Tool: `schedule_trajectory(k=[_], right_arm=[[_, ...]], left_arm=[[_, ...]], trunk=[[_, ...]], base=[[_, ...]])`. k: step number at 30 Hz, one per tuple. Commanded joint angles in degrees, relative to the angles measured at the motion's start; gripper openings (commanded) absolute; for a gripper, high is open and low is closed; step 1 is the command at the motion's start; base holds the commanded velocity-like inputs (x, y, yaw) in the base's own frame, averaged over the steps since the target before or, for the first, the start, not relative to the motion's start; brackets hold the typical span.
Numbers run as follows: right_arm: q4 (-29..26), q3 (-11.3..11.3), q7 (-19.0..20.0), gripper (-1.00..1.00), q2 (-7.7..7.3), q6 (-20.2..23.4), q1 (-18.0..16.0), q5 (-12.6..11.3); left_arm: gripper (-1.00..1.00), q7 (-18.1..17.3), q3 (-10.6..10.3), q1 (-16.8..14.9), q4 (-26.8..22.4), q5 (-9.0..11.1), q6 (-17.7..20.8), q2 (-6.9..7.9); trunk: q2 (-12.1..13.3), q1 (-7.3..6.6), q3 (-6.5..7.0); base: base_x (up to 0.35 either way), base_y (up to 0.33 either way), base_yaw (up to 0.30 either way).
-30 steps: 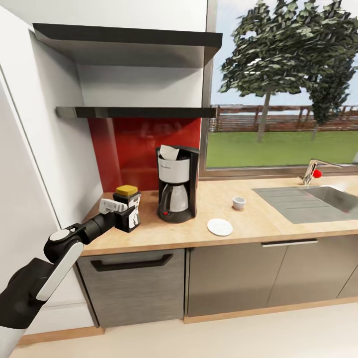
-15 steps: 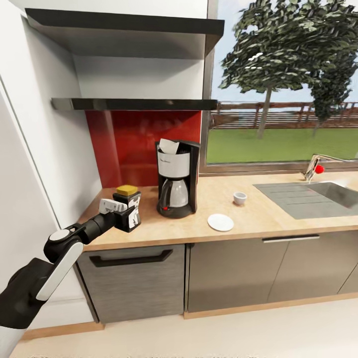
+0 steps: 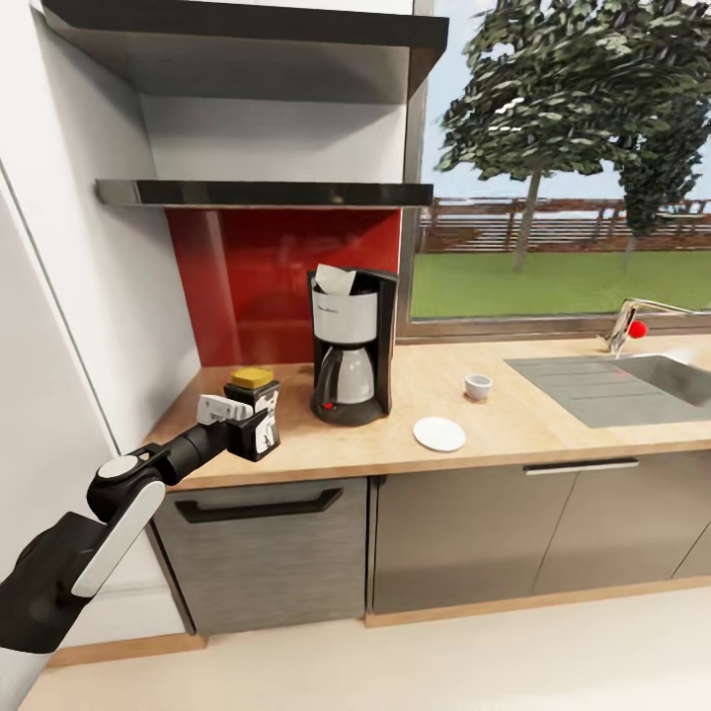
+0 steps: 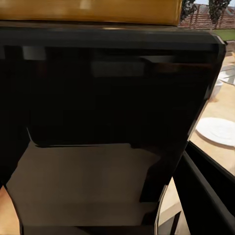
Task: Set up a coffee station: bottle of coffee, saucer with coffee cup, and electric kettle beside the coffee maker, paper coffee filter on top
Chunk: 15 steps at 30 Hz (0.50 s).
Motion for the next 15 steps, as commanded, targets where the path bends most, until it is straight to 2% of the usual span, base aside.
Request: schedule_trajectory(k=[1,15], right_arm=[[-0.03,0.03,-0.16,1.00,0.00,0.04,-0.02,0.03],[1.33,0.03,-0.16,1.00,0.00,-0.90,-0.02,0.04]], left_arm=[[-1.00,0.02,-0.02,-0.06,-0.04,0.38,0.28,0.03],[-1.00,0.10,-0.02,-0.07,0.13,0.46,0.28,0.03]], trunk=[[-0.46,0.23,-0.25],[-6.07,3.30,-2.77]], base=[[0.000,0.000,0.000],[0.000,0.000,0.000]])
